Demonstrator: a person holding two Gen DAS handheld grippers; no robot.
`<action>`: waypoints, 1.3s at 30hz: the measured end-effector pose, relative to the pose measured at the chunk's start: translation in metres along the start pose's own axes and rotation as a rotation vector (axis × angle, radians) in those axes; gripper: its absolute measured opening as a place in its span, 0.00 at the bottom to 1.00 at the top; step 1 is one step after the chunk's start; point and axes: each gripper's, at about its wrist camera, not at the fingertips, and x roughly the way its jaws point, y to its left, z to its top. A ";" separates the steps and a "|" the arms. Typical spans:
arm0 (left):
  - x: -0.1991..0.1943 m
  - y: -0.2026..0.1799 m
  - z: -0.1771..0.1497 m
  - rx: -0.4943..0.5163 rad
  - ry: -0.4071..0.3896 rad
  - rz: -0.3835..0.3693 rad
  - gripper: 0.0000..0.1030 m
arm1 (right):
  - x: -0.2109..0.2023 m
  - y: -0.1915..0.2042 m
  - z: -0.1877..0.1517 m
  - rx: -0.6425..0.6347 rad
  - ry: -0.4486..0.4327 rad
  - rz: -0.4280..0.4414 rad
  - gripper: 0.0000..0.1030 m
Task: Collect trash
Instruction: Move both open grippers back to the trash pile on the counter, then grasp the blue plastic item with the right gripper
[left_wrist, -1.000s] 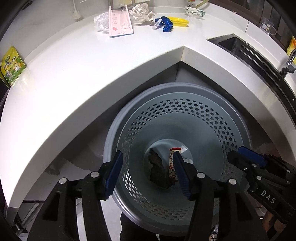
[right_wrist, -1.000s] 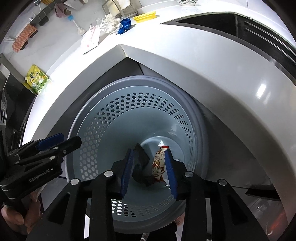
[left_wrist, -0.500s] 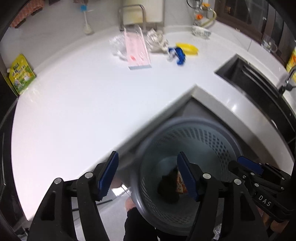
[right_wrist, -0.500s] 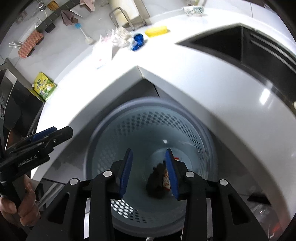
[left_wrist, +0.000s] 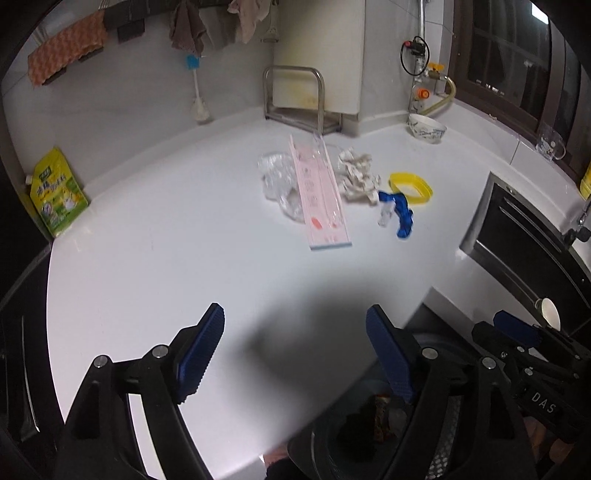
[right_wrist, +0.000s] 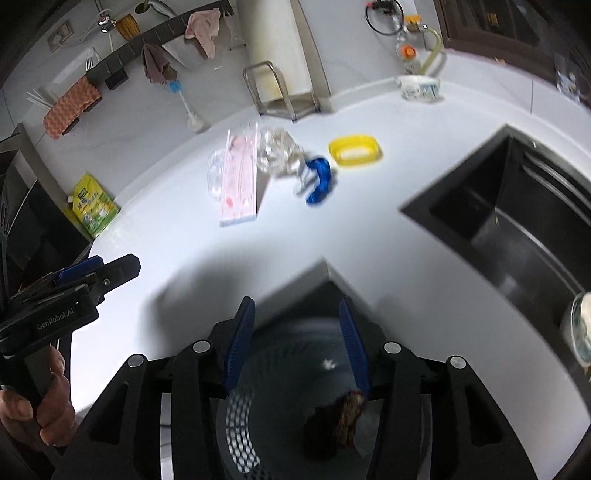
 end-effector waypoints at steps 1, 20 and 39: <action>0.002 0.002 0.005 0.006 -0.006 0.002 0.75 | 0.004 0.002 0.009 0.000 -0.009 -0.007 0.47; 0.082 0.040 0.068 0.017 0.016 -0.061 0.78 | 0.102 0.008 0.097 0.030 -0.009 -0.129 0.53; 0.112 0.047 0.070 0.036 0.040 -0.086 0.78 | 0.162 -0.003 0.121 0.018 0.026 -0.221 0.50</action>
